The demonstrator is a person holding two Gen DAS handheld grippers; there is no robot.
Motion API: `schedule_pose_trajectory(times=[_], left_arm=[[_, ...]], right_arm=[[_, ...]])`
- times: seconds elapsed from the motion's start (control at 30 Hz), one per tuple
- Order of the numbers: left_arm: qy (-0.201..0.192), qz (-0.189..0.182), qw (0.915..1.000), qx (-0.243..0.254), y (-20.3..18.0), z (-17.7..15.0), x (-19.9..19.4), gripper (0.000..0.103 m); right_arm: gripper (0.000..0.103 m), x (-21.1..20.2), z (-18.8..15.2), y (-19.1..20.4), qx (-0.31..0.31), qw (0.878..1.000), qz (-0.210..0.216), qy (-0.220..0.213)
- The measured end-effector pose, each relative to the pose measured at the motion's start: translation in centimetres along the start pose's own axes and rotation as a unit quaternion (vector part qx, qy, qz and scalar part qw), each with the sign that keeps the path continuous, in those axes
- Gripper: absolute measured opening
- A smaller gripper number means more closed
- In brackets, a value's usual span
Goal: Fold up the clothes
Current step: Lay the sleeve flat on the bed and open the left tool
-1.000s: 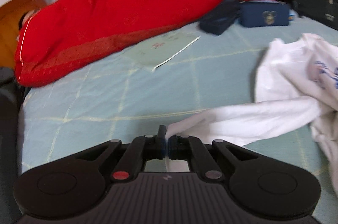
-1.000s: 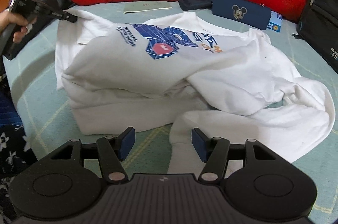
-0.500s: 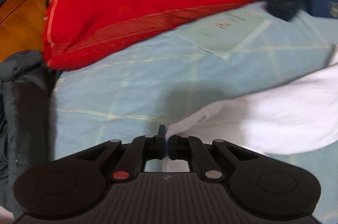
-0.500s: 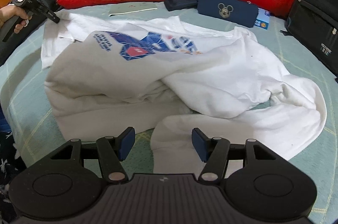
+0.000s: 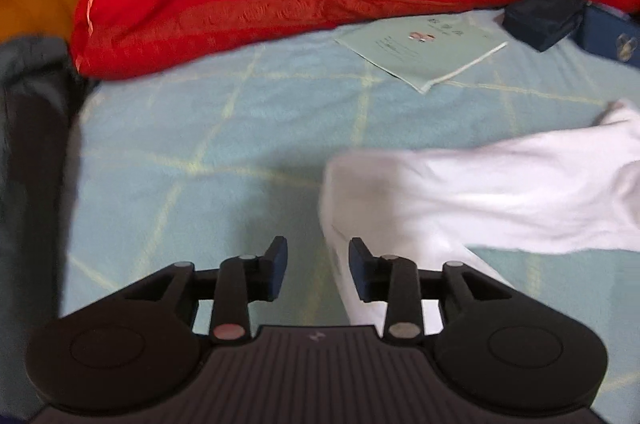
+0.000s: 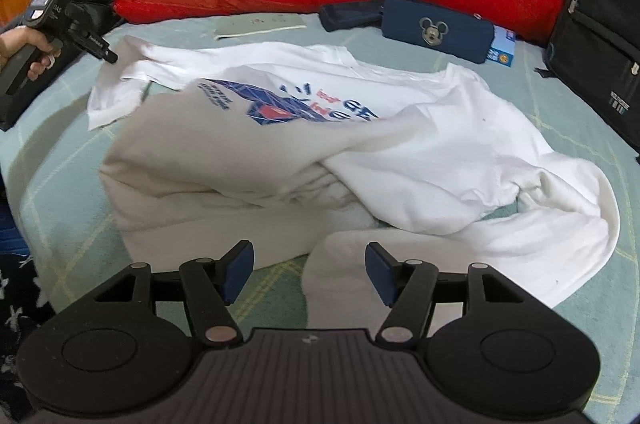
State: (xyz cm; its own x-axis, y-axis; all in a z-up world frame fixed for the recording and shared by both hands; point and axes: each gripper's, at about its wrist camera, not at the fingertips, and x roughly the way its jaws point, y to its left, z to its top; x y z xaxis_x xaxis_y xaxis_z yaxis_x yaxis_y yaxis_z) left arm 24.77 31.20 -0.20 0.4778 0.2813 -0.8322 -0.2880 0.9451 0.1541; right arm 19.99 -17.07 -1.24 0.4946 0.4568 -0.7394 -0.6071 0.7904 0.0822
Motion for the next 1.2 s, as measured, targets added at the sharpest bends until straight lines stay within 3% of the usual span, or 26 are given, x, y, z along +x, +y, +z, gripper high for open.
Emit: schedule_pose_trajectory(times=[0.1,0.6,0.77,0.83,0.9,0.97,1.03,1.1,1.2], left_arm=[[0.001,-0.042,0.9991,-0.008,-0.5,-2.0,-1.3,0.037],[-0.006,-0.130,0.9876,-0.088,-3.6,-10.1,-4.6,0.039],[-0.004,-0.169,0.9706,-0.172,-2.7,-11.6,-3.2,0.039],[-0.011,-0.186,0.9598,-0.210,-1.9,-12.2,-2.3,0.039],[-0.024,-0.206,0.9451,-0.252,-0.9,-13.0,-1.4,0.039],[-0.034,-0.238,0.9214,-0.305,0.3,-13.3,-0.2,0.038],[-0.040,-0.259,0.9045,-0.337,0.6,-13.3,0.6,0.035],[-0.045,-0.256,0.9068,-0.332,-0.1,-12.7,1.1,0.033],[-0.055,-0.219,0.9291,-0.293,-1.9,-11.3,0.8,0.032]], right_arm=[[0.068,-0.6,0.0,0.4,0.000,1.000,0.014,-0.009],[0.071,-1.6,-0.6,2.6,0.009,0.997,0.060,-0.039],[0.071,-2.0,-0.6,2.9,0.018,0.996,0.066,-0.050],[0.071,-2.1,-0.7,3.0,0.018,0.996,0.065,-0.053],[0.071,-2.0,-0.8,3.0,0.020,0.996,0.067,-0.054],[0.072,-1.9,-0.8,3.0,0.023,0.996,0.072,-0.053],[0.072,-1.6,-0.8,3.0,0.023,0.996,0.073,-0.050],[0.072,-1.2,-0.6,3.1,0.023,0.996,0.074,-0.046],[0.072,-0.6,-0.4,3.3,0.023,0.996,0.077,-0.042]])
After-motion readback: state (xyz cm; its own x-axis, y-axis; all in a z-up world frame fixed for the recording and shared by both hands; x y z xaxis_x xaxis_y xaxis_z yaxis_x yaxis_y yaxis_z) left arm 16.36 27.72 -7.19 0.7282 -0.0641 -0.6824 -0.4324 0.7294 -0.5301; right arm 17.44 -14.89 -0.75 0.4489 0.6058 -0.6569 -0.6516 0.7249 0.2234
